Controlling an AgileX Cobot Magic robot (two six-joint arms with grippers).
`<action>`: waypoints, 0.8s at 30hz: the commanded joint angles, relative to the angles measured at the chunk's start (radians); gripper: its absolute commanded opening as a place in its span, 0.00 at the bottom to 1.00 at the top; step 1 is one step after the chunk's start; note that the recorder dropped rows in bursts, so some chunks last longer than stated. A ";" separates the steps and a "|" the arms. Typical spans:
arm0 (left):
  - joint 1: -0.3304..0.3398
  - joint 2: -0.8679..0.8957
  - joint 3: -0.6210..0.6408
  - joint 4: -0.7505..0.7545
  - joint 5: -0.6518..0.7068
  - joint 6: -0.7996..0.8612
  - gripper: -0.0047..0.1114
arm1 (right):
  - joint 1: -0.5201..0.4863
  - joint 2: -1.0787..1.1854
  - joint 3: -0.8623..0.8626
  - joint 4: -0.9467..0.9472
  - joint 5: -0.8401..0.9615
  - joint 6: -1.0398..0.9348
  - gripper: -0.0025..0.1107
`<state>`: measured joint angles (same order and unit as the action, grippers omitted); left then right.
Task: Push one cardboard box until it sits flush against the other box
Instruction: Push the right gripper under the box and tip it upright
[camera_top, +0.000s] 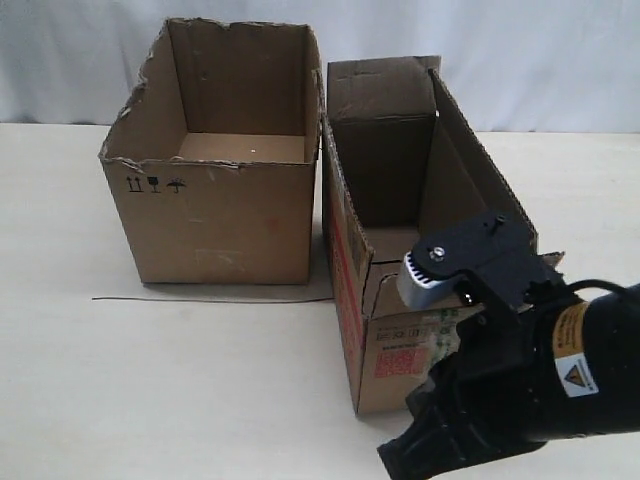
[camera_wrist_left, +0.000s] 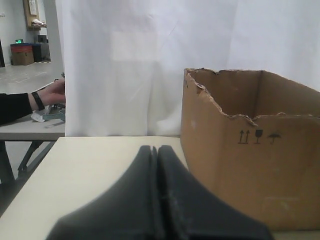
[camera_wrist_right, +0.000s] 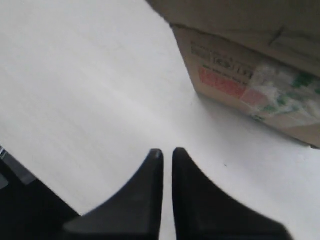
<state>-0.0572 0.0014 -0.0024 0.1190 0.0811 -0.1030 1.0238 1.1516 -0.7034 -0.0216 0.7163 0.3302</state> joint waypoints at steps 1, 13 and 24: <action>0.003 -0.001 0.002 0.000 -0.012 -0.004 0.04 | 0.001 0.046 0.017 -0.073 -0.130 0.029 0.07; 0.003 -0.001 0.002 0.000 -0.014 -0.004 0.04 | 0.001 0.161 0.017 -0.425 -0.190 0.297 0.07; 0.003 -0.001 0.002 0.003 -0.012 -0.004 0.04 | -0.001 0.258 0.017 -0.791 -0.247 0.596 0.07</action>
<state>-0.0572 0.0014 -0.0024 0.1190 0.0811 -0.1030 1.0238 1.3885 -0.6917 -0.7395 0.5022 0.8692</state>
